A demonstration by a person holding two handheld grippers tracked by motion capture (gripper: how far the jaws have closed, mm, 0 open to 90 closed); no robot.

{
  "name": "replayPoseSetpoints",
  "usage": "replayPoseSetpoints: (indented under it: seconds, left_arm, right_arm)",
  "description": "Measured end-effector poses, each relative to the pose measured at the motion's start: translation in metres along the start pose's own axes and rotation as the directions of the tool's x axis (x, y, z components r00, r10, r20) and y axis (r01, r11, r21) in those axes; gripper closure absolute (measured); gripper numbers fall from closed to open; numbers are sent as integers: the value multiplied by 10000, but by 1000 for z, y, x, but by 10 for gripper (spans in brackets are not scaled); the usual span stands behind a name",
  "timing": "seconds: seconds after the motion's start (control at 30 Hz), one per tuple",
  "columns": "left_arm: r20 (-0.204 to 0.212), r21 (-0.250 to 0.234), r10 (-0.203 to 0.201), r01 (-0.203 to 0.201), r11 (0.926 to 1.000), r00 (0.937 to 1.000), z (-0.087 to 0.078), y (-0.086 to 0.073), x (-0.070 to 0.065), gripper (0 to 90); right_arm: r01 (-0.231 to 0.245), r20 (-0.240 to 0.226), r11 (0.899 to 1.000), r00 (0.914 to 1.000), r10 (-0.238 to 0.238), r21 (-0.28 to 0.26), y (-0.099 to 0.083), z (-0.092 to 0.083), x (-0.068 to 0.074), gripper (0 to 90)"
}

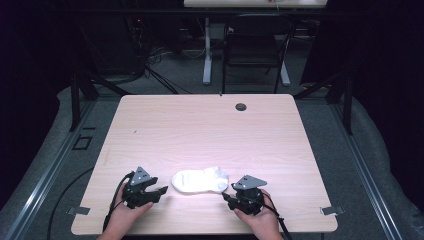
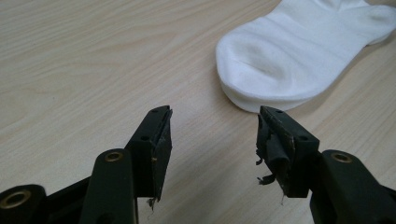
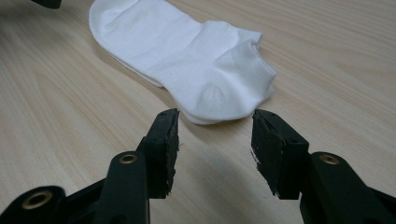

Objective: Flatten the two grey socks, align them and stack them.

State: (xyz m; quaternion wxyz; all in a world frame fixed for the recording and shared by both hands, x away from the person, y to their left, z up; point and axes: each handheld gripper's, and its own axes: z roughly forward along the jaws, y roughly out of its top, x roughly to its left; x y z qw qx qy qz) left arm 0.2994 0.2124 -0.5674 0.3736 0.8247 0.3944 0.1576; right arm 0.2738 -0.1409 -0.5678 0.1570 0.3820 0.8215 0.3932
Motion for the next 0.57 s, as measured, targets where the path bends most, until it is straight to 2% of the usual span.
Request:
replayPoseSetpoints:
  seconds: [0.2, 0.33, 0.57]
  left_arm:
    - [21, 14, 41, -41, 10000, 10000, 3, 0, -3, 448]
    - [46, 39, 220, -220, 9998, 9997, 5, 0, -6, 448]
    - [-269, 53, 429, -428, 9991, 9987, 7, 1, -6, 448]
  right_arm:
    - [-120, 14, 9999, 9999, 120, -23, 0, 2, 0, 501]
    - [-261, 76, 9997, 9996, 261, -35, -1, 3, -2, 486]
    - [-542, 115, 9985, 9985, 542, -32, -2, 1, -8, 475]
